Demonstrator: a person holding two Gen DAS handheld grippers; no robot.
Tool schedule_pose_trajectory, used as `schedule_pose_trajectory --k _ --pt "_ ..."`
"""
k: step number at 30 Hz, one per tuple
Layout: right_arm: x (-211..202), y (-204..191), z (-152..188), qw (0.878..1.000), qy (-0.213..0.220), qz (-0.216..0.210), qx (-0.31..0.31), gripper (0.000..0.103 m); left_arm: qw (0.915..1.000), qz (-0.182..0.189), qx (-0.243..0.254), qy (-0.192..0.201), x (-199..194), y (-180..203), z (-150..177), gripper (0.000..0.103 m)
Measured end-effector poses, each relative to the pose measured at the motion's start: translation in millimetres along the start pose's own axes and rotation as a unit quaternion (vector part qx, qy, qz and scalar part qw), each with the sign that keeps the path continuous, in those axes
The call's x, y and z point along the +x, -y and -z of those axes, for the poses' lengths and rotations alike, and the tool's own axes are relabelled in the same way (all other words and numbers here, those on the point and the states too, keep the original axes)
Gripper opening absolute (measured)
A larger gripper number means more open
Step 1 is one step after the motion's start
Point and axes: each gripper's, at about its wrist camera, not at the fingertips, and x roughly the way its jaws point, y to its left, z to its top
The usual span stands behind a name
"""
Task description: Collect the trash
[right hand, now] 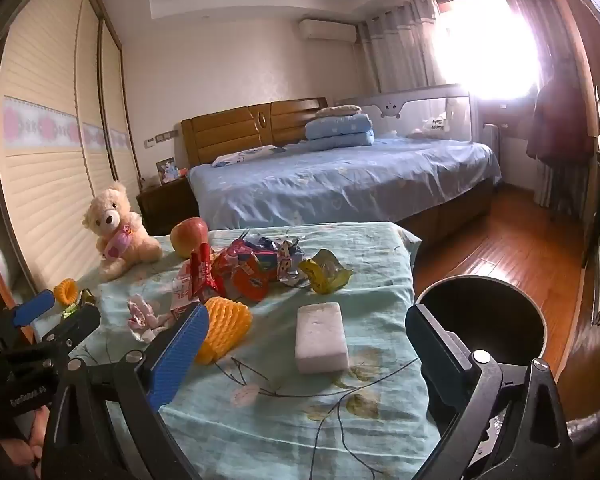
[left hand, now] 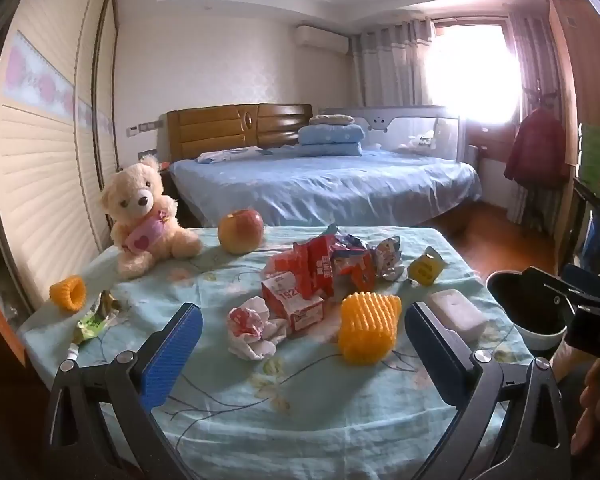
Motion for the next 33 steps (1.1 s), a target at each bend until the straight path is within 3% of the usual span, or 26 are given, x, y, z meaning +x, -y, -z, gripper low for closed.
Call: schedule_pose_trajectory --k 1,5,33 --pt "0 0 0 1.0 0.002 0.0 0.002 0.1 0.9997 0.01 -0.02 -0.006 1 -3 0 0.102" --pt "2 0 3 1.0 0.0 0.0 0.001 0.1 0.9997 0.014 -0.021 -0.006 1 -7 0 0.102" --pt "6 3 -1 1.0 -0.01 0.01 -0.007 0.1 0.9998 0.011 0.001 -0.016 16 9 -6 0.102"
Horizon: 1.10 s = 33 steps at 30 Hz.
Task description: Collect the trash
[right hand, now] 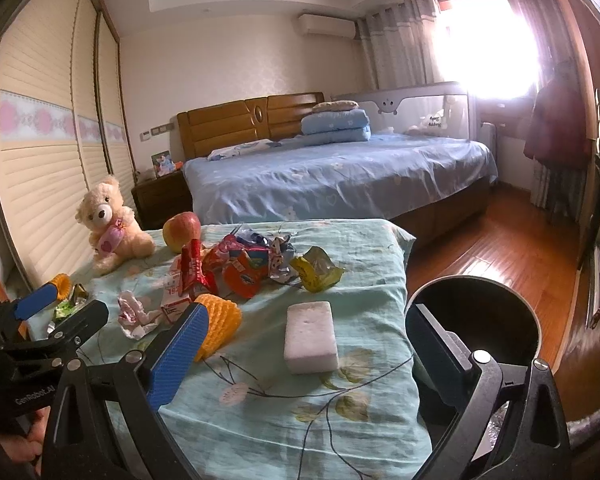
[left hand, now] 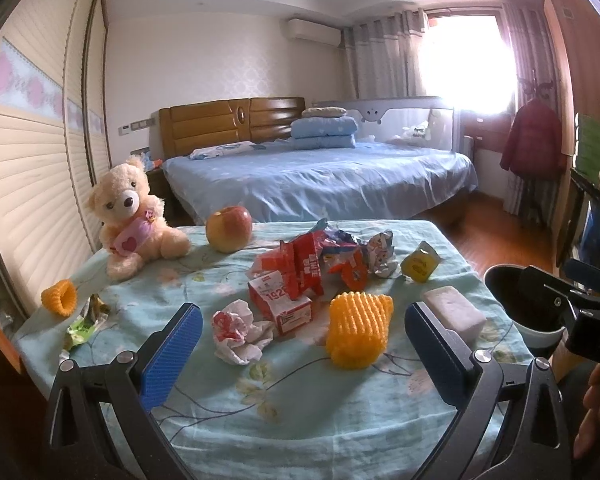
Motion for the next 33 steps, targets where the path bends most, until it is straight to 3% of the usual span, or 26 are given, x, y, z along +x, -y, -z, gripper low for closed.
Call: schedule_pose_trajectory --k 33 --pt "3.6 6.2 5.0 1.0 -0.009 0.0 0.003 0.1 1.0 0.003 0.001 -0.003 2.2 4.1 1.2 0.102"
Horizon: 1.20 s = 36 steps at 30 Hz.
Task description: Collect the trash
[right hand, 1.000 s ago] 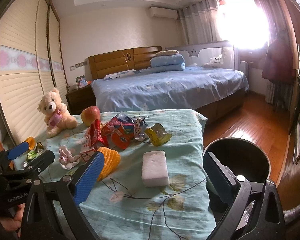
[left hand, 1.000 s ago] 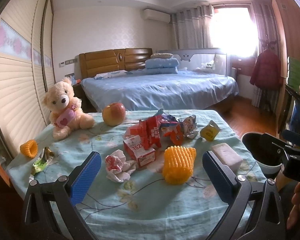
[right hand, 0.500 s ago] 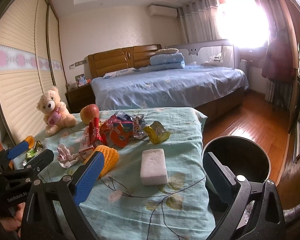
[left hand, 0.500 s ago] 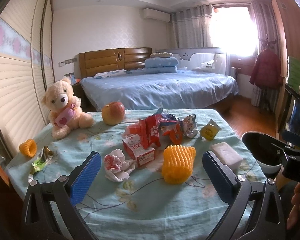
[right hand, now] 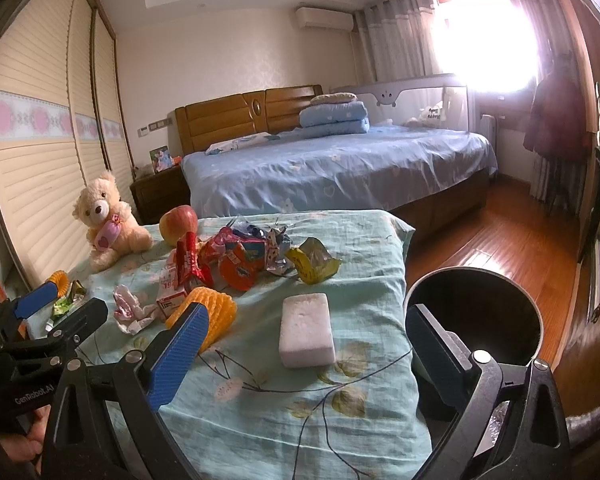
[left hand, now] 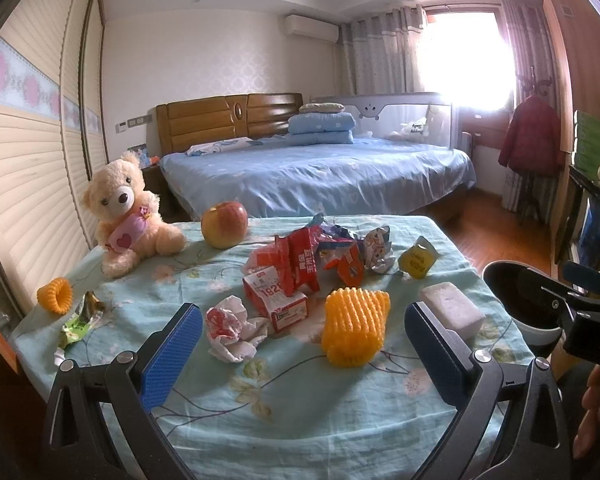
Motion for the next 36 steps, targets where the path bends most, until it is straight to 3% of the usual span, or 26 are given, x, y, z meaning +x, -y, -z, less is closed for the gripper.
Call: schedule_pose_trajectory --k 28,36 --pt "2 1 -4 1.0 -0.001 -0.001 0.0 0.1 1.0 0.002 0.0 -0.001 0 2 0 0.102" --pt "7 5 6 1.0 -0.01 -0.006 0.008 0.1 0.9998 0.009 -0.004 -0.017 7 3 3 0.102"
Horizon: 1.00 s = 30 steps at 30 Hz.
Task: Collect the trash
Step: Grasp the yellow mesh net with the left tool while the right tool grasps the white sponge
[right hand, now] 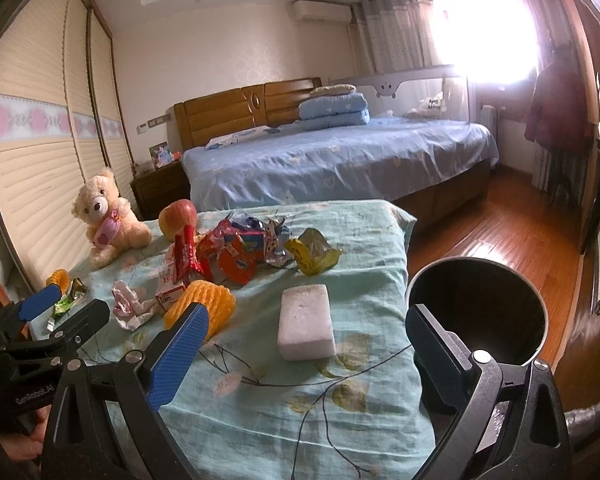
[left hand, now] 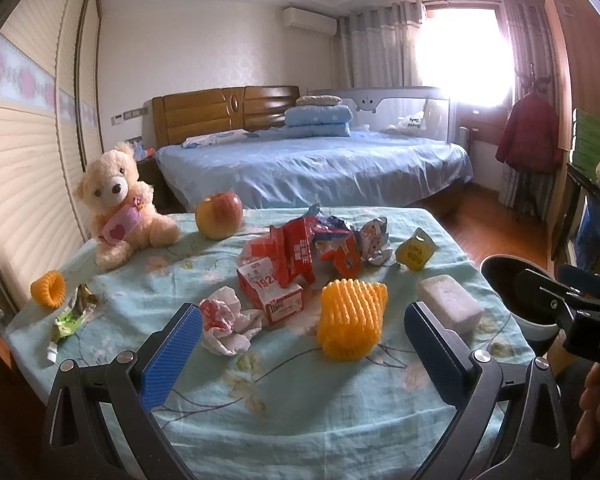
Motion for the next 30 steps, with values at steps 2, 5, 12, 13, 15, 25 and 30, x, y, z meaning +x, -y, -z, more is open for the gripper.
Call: schedule_pose_trajectory --k 2,5,12,13,15,25,30 --pt "5 1 6 1.0 -0.011 -0.004 0.006 0.1 1.0 0.003 -0.003 -0.008 4 -2 0 0.102" --pt "12 4 13 0.999 -0.031 -0.013 0.018 0.1 0.9997 0.012 -0.012 -0.019 10 -5 -2 0.101" --pt "31 8 22 0.995 -0.084 -0.028 0.041 0.098 0.9972 0.032 -0.017 -0.065 40 -8 -4 0.098" --pt "34 9 23 0.994 -0.092 -0.029 0.043 0.095 0.9969 0.033 -0.015 -0.07 45 -7 -4 0.097" --pt "43 10 20 0.993 -0.108 -0.028 0.046 0.087 0.9956 0.038 -0.012 -0.085 56 -6 -6 0.094" --pt "75 10 20 0.986 -0.152 -0.04 0.05 0.074 0.9894 0.058 0.003 -0.133 112 2 -11 0.08" --pt "82 8 21 0.984 -0.168 -0.045 0.048 0.063 0.9869 0.066 0.008 -0.147 130 7 -10 0.061"
